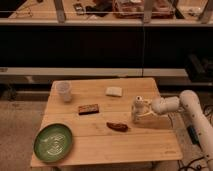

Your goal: Stand the bottle upright

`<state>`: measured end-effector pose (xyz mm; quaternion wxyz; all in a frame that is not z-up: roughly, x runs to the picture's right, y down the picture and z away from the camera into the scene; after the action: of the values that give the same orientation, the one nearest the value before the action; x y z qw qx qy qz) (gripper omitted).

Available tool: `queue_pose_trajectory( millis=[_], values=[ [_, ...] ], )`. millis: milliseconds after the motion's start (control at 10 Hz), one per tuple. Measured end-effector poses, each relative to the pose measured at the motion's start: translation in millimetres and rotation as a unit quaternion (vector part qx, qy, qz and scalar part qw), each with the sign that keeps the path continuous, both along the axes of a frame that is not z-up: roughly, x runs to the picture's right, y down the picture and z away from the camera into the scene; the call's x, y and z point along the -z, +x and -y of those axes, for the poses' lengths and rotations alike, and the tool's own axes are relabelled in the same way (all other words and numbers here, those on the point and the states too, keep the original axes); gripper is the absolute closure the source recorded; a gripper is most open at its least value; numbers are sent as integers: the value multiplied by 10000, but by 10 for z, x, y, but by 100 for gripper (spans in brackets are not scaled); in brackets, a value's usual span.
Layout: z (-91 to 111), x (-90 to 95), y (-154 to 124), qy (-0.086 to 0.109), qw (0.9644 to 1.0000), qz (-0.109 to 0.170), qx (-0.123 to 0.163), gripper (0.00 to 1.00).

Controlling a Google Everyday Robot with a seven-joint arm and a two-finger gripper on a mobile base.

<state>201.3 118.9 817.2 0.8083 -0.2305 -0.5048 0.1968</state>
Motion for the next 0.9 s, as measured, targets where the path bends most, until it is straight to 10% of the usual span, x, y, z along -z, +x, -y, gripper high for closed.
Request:
queue_pose_trajectory(
  millis=[900],
  values=[
    [-72,-83,159,121,9988,-323,335,38]
  ],
)
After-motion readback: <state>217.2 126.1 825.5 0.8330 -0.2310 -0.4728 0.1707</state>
